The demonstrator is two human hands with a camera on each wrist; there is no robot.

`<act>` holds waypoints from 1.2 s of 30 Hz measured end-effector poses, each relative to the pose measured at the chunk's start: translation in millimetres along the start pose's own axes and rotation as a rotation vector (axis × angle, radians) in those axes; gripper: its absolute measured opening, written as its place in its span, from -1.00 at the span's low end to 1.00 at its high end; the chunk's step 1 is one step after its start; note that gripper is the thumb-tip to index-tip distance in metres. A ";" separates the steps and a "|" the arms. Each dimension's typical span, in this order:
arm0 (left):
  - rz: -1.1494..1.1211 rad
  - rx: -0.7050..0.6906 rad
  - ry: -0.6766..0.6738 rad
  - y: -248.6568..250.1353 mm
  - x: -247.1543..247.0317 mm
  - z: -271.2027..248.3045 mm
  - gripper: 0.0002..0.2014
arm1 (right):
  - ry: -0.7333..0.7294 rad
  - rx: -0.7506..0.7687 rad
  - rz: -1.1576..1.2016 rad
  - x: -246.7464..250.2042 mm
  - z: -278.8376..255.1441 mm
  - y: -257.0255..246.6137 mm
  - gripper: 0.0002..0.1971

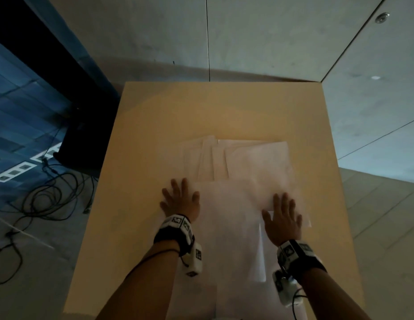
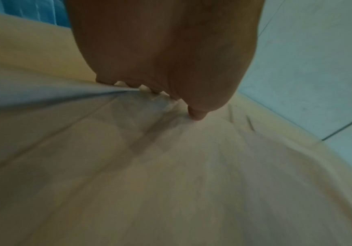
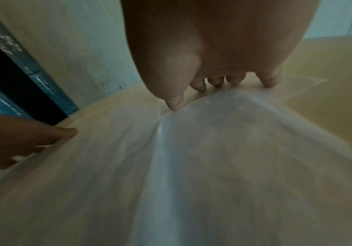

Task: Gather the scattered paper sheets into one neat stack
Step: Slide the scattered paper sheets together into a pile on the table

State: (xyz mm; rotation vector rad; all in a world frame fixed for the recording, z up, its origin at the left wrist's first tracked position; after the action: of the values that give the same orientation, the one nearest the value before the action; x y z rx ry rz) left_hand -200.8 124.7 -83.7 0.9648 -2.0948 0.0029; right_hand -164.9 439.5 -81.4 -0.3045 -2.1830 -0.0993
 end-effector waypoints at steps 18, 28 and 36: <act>-0.086 0.028 0.018 3.9 0.1 -15.6 -0.26 | 0.037 -0.014 0.168 16.1 -10.8 -4.9 -0.34; -0.074 0.101 0.021 -73.4 -40.9 -74.4 -0.13 | -0.065 0.036 0.034 -44.3 -68.1 13.7 -0.24; -0.131 0.092 0.041 -57.3 -46.3 -88.9 -0.09 | -0.029 -0.022 0.191 -28.4 -73.9 31.5 -0.24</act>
State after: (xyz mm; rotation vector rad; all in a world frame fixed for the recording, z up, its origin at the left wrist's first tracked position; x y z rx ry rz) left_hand -87.0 141.2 -72.9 1.1462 -2.0055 0.0518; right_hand -82.8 451.4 -62.0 -0.5275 -2.1712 -0.0124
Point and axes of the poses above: each hand's wrist, its own z-axis towards the middle knuckle, its own x-axis out of the back of the hand, y = z × x, the point moved 9 cm from there along z, towards the middle knuckle, and after that the axes turned 14 degrees about -z, right-handed, at the moved point
